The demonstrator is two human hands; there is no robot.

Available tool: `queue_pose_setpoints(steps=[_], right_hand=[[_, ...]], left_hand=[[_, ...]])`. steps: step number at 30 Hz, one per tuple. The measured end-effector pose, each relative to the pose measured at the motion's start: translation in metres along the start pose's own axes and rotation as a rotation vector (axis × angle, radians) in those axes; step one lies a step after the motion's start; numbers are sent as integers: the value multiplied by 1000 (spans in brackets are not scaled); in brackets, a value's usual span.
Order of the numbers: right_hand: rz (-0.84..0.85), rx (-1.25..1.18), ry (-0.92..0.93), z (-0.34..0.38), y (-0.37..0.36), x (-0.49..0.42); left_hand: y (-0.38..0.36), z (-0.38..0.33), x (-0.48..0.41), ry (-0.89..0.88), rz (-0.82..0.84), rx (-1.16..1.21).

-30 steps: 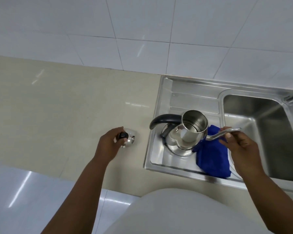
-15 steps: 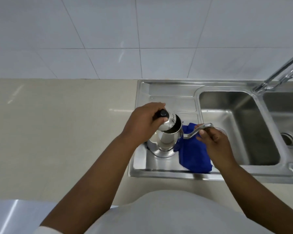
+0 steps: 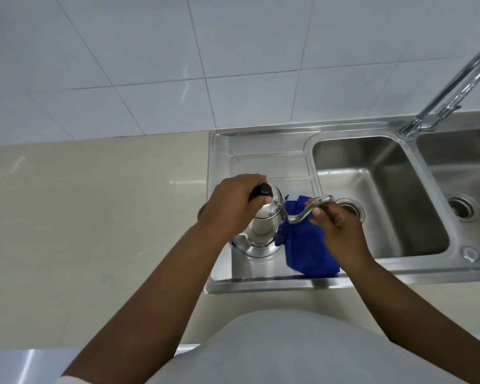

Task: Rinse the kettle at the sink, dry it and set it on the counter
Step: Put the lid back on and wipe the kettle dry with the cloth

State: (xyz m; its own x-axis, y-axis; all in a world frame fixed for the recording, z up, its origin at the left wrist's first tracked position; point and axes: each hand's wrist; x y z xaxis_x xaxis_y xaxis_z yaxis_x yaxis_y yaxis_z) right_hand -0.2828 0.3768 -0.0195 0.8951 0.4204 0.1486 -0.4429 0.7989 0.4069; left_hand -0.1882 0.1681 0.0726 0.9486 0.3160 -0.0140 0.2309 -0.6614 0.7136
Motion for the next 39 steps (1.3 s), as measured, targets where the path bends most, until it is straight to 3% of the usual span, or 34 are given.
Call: queue_pose_setpoints(steps=[14, 33, 39], right_hand=[[-14, 90, 36, -2, -1, 0], [6, 184, 85, -5, 1, -7], [13, 193, 90, -8, 1, -11]], left_hand=[[-16, 22, -1, 94, -14, 161], [-18, 0, -16, 37, 78, -127], [-41, 4, -14, -33, -127, -105]])
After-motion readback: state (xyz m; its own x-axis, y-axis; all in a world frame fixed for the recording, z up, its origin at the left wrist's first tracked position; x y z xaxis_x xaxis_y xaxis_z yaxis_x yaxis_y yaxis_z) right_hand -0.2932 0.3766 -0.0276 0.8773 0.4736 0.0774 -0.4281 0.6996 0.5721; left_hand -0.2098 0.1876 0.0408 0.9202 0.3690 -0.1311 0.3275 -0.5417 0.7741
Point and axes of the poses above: each hand's wrist, its own x-axis away from the middle knuckle, its own y-axis out of the back of the hand, z = x × y, and after that the axes turned 5 degrees about x, right-handed
